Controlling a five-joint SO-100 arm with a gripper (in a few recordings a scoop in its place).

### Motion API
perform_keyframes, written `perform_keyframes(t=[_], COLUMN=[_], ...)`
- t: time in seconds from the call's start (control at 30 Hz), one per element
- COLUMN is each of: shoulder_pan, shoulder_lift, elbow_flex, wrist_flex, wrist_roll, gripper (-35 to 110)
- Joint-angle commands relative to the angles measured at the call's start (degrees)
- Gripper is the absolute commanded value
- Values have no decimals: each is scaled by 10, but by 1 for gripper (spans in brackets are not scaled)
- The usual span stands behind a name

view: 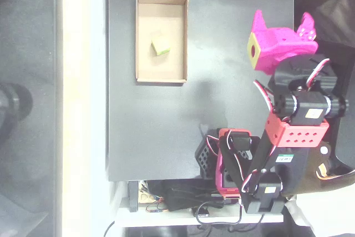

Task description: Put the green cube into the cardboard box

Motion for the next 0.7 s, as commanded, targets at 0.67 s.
perform_keyframes(t=[0.67], shoulder_pan=[-12], shoulder_lift=[437], elbow_flex=[510], wrist_flex=[-32], wrist_roll=[0], gripper=[16])
